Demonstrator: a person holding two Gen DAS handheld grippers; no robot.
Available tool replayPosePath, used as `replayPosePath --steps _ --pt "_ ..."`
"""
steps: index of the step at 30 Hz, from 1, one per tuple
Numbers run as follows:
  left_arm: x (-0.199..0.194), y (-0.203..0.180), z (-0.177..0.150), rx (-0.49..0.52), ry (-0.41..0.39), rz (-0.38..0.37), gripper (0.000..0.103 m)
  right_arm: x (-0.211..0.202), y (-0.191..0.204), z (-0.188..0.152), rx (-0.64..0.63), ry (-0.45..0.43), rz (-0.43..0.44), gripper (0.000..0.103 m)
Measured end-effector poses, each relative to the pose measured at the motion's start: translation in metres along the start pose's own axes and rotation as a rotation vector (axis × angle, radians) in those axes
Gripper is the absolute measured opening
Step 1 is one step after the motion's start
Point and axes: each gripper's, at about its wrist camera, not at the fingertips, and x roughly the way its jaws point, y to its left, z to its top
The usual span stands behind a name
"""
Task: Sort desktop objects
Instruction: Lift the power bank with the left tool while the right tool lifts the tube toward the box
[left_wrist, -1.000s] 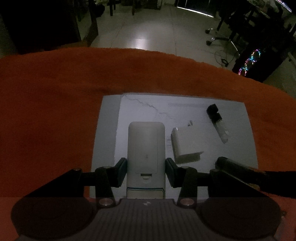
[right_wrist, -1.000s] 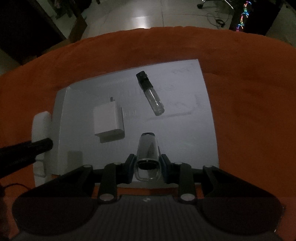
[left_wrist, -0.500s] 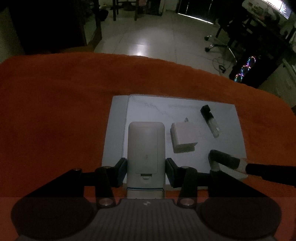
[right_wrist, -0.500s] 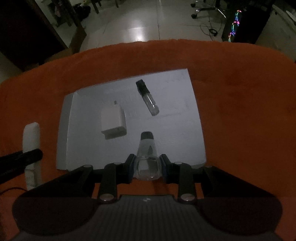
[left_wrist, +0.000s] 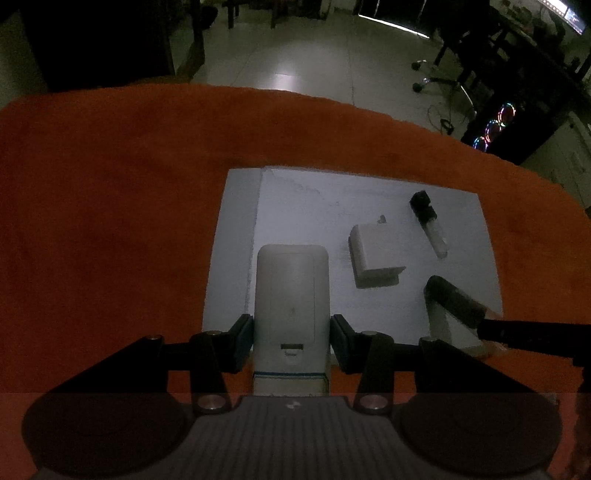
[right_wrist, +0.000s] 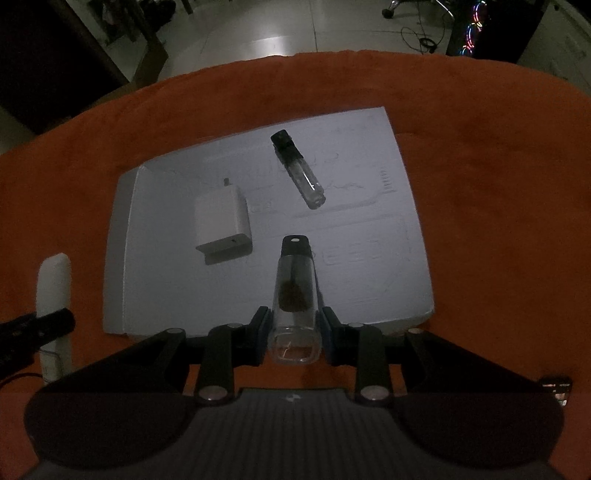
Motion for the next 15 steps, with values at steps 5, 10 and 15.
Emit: replayPosePath --steps 5,10,15 --pt "-0.003 -0.002 -0.003 -0.008 0.002 -0.003 0.040 -0.014 -0.007 -0.004 0.001 -0.006 -0.004 0.031" --pt "-0.018 -0.010 -0.008 -0.013 -0.010 -0.022 0.040 -0.042 -0.013 -0.011 0.000 -0.038 -0.008 0.031" --pt "-0.040 -0.019 -0.012 0.001 -0.031 -0.037 0.040 -0.078 -0.015 -0.016 0.002 -0.087 -0.009 0.031"
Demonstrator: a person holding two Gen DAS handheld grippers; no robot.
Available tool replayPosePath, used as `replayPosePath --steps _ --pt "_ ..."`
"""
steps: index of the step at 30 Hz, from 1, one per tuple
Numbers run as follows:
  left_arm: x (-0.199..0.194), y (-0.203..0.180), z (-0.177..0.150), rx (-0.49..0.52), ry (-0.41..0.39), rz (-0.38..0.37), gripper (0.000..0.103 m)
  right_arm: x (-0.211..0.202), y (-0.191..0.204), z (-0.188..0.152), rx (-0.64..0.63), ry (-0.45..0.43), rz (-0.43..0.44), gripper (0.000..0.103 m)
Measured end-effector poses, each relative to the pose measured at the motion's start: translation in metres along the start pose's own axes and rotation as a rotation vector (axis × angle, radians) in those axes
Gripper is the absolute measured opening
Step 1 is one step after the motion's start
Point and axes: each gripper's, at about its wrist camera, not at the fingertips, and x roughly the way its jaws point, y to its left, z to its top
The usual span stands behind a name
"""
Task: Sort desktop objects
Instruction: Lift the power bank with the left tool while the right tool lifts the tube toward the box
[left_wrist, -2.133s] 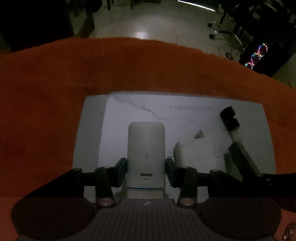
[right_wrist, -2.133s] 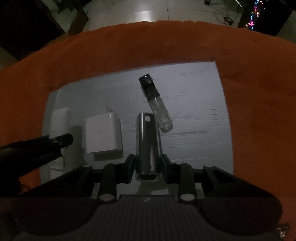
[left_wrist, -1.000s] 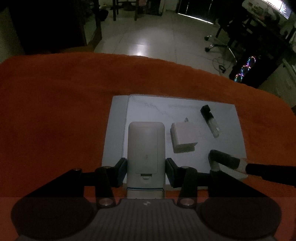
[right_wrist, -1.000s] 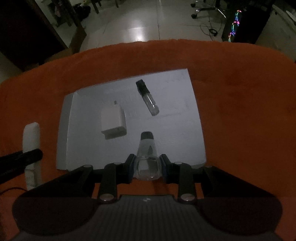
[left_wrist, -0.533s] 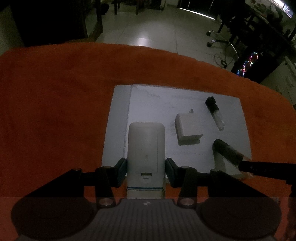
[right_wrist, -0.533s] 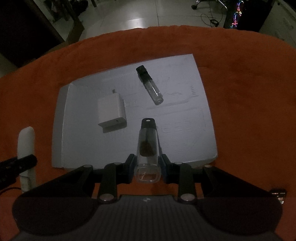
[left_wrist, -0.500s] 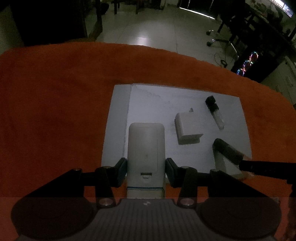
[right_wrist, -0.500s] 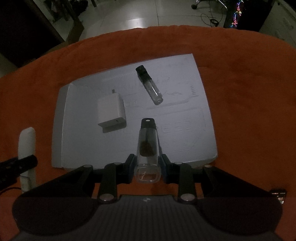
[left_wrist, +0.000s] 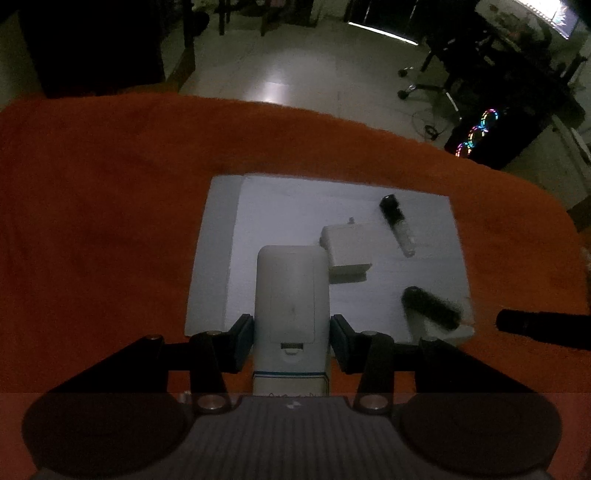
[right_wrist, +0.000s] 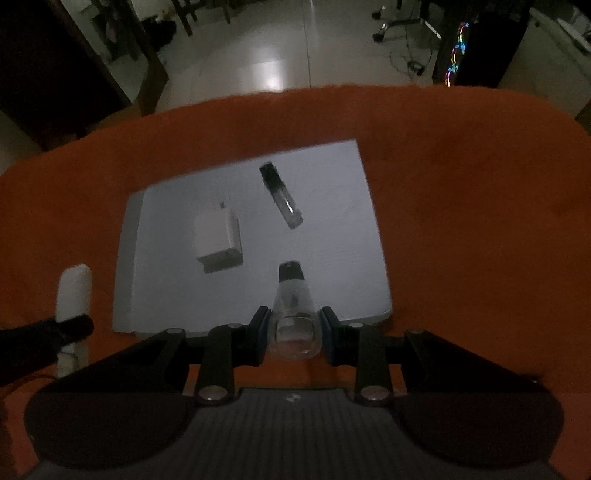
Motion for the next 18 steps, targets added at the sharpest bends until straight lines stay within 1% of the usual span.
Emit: replayPosePath --steps 5,11,18 --pt "-0.020 -0.001 -0.006 0.000 -0.021 -0.001 0.040 -0.025 0.002 -0.008 -0.008 -0.026 -0.003 0.031" --pt "-0.038 0.002 -0.021 -0.007 -0.030 -0.002 0.040 -0.046 0.006 -0.023 -0.020 -0.044 -0.003 0.031" --pt "-0.057 0.004 -0.049 -0.001 -0.050 -0.001 0.040 -0.068 0.013 -0.047 -0.032 -0.071 0.011 0.031"
